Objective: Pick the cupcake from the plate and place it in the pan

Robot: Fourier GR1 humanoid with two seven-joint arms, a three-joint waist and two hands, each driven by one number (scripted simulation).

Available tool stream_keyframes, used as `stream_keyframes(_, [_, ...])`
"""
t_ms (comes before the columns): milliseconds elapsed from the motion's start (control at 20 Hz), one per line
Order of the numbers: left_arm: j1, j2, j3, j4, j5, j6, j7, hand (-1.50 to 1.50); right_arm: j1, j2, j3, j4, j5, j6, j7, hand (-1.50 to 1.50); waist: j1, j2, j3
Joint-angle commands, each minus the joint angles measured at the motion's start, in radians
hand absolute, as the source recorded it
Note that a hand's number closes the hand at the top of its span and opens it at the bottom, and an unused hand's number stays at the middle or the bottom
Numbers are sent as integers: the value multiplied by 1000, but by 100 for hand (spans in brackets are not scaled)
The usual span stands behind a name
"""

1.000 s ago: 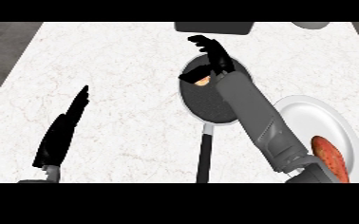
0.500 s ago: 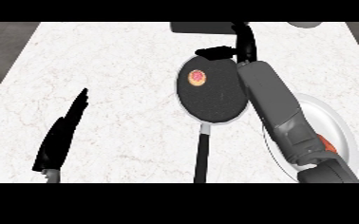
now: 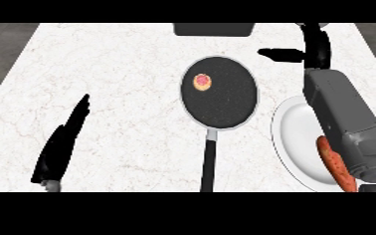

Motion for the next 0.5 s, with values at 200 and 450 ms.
stream_keyframes(200, [28,-14,11,2,-2,-6,-4,0,171,-243,-54,-8,-41,244,-116,-150,-17,-5,0])
stream_keyframes(450, [50,0,22,-68,-12,-22,19,0,212,-324,-78,20,-52,344,-169,-150,-5,-4,0])
